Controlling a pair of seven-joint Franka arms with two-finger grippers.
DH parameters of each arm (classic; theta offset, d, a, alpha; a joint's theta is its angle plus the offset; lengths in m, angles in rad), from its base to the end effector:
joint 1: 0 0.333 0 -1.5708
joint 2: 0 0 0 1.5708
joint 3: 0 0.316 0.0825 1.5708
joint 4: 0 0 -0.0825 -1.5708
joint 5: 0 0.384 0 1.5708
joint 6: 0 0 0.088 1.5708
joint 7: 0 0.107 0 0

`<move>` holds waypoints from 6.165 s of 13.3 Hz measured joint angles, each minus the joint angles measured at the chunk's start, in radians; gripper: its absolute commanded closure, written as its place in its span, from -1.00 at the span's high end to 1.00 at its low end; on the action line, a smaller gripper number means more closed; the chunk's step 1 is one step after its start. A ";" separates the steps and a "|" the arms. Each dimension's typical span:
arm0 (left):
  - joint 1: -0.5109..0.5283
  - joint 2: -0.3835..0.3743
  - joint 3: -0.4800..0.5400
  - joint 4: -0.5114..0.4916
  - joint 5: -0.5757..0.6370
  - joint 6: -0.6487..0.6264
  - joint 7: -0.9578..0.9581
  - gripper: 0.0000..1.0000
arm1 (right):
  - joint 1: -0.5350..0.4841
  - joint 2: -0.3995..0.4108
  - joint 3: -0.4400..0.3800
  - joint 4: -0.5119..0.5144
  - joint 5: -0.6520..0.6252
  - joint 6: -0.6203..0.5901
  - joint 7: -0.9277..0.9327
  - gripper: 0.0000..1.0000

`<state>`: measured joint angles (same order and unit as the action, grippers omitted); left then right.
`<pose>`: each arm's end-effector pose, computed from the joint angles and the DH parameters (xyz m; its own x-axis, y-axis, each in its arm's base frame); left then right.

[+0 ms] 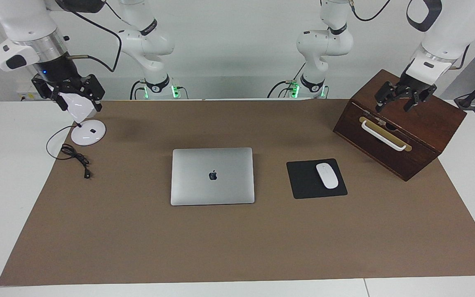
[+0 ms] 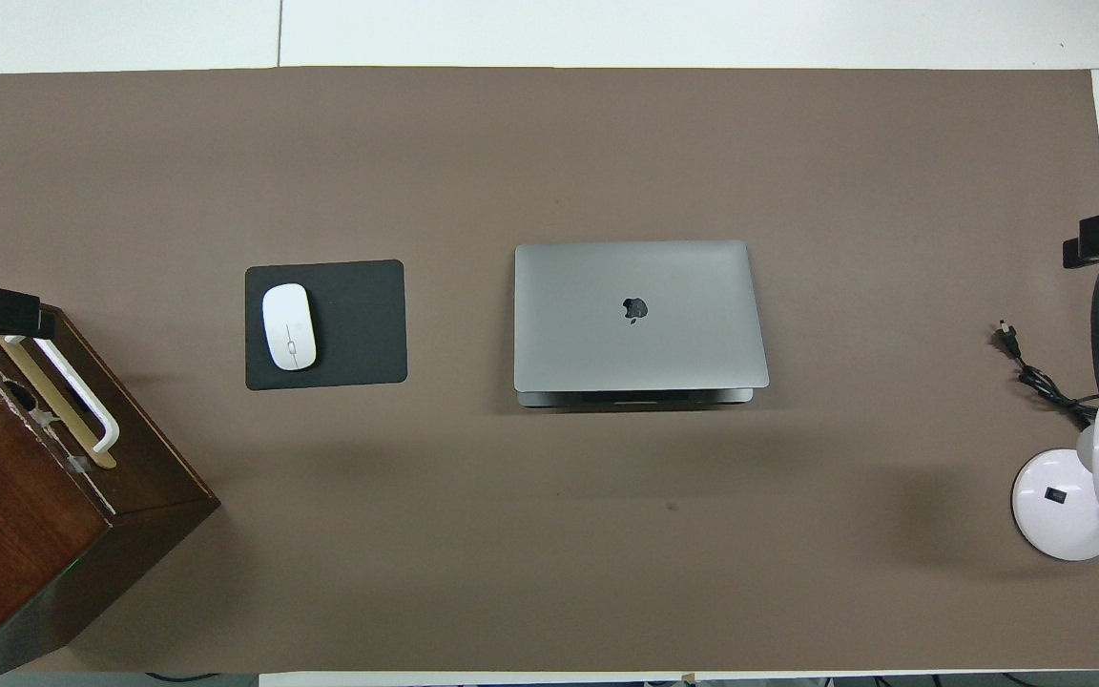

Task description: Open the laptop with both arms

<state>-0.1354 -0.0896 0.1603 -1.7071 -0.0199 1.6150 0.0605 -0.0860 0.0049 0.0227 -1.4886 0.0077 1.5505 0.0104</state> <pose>0.5292 0.0148 0.6118 0.9994 -0.0354 -0.0016 -0.0353 -0.9988 0.0343 0.5534 -0.0343 0.6587 0.9957 -0.0734 0.0569 -0.0730 -0.9973 -0.0084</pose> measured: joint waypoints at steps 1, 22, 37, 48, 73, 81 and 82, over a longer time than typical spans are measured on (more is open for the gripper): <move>0.000 0.000 0.000 0.000 0.000 0.000 0.000 1.00 | 0.000 0.000 0.000 0.000 0.000 0.000 0.000 1.00; 0.000 -0.001 0.000 0.003 0.000 0.001 0.000 1.00 | -0.052 -0.005 -0.003 -0.002 0.000 0.014 -0.014 1.00; -0.001 -0.001 -0.003 0.003 0.000 0.010 -0.028 0.70 | -0.052 0.066 -0.002 -0.068 0.007 0.266 -0.012 0.99; -0.001 -0.001 -0.004 0.003 0.000 0.044 -0.096 -1.00 | 0.038 0.016 0.008 -0.482 0.421 0.751 0.144 0.98; -0.275 -0.254 -0.036 -0.808 0.000 1.103 -0.124 -1.00 | 0.682 -0.035 0.014 -0.904 1.568 1.537 0.146 1.00; -0.392 -0.046 -0.040 -0.850 0.000 1.442 -0.200 -1.00 | 0.697 -0.023 0.015 -0.909 1.713 1.571 0.139 1.00; -0.402 -0.019 -0.040 -0.851 0.000 1.485 -0.204 -1.00 | 0.697 -0.023 0.015 -0.911 1.725 1.574 0.137 1.00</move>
<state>-0.5376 -0.1086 0.1206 -2.5577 -0.0200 3.1002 -0.1433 0.6113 -0.0183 0.0380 -2.3998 1.7332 3.1244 0.1474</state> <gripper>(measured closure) 0.991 0.000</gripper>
